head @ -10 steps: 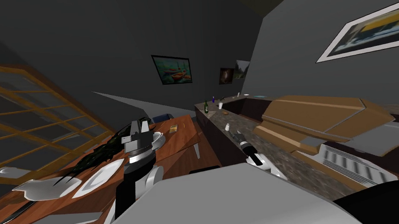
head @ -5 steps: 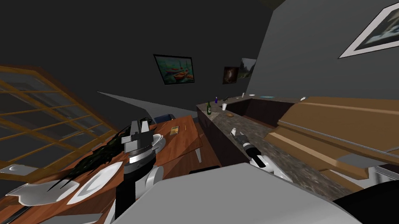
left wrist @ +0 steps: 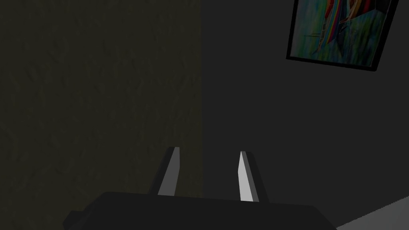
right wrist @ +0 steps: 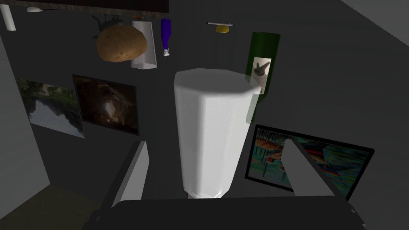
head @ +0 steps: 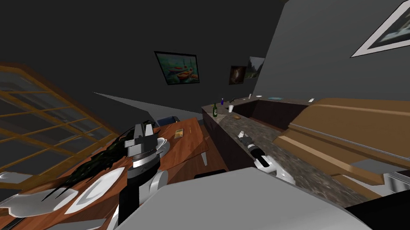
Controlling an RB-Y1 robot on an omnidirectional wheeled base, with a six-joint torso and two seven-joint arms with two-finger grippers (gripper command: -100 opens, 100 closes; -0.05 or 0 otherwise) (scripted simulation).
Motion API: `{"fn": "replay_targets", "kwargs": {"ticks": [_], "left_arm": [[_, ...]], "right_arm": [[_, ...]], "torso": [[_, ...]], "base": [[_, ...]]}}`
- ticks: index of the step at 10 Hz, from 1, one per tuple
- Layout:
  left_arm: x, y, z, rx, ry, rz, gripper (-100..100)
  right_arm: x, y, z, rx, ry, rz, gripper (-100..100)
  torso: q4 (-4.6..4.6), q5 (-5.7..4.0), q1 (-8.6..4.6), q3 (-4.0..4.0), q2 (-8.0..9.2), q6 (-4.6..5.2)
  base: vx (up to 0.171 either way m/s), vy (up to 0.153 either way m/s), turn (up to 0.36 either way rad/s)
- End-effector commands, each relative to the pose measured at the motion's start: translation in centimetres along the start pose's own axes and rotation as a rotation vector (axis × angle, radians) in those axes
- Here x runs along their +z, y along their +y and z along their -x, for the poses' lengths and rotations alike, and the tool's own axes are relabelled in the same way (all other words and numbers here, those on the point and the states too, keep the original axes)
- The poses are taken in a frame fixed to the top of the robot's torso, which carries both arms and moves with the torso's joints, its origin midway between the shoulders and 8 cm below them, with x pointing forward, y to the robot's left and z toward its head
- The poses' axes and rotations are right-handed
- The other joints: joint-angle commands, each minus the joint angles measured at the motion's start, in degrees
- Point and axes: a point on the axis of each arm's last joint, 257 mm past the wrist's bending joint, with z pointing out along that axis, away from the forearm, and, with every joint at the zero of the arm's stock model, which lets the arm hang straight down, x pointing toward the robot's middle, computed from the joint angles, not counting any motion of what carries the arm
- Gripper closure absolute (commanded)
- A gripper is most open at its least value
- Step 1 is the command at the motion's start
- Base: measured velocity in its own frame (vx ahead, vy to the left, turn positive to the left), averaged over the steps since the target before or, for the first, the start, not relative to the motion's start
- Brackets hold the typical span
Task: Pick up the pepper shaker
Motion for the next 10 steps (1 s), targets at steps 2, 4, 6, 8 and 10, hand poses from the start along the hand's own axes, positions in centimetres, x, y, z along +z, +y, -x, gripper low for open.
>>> {"fn": "replay_targets", "kwargs": {"ticks": [2, 4, 6, 8, 10], "left_arm": [[0.0, 0.0, 0.0, 0.000, 0.000, 0.000, 0], [0.0, 0.0, 0.0, 0.000, 0.000, 0.000, 0], [0.0, 0.0, 0.0, 0.000, 0.000, 0.000, 0], [0.0, 0.0, 0.0, 0.000, 0.000, 0.000, 0], [0.0, 0.0, 0.0, 0.000, 0.000, 0.000, 0]], "right_arm": [[1.0, 0.0, -1.0, 0.007, 0.015, 0.004, -100], [2.8, 0.3, 0.0, 0.006, -0.008, 0.025, -100], [4.2, 0.2, 0.1, 0.004, -0.012, 0.037, -100], [4.1, -0.1, -1.3, 0.011, 0.016, 0.028, -100], [5.8, -0.1, -0.6, 0.009, 0.005, 0.039, -100]], "torso": [[0.01, 0.00, -0.01, 0.02, 0.02, 0.00], [-0.01, -0.01, -0.05, -0.03, -0.07, 0.00], [-0.03, -0.02, -0.06, -0.07, -0.13, 0.01], [-0.01, -0.01, -0.04, -0.03, -0.06, 0.00], [-0.01, 0.00, -0.03, -0.04, -0.08, 0.01]], "base": [[-0.043, 0.024, -0.006], [-0.034, 0.024, -0.032], [-0.025, 0.021, -0.019], [-0.029, 0.019, -0.008], [-0.035, 0.030, -0.033]]}}
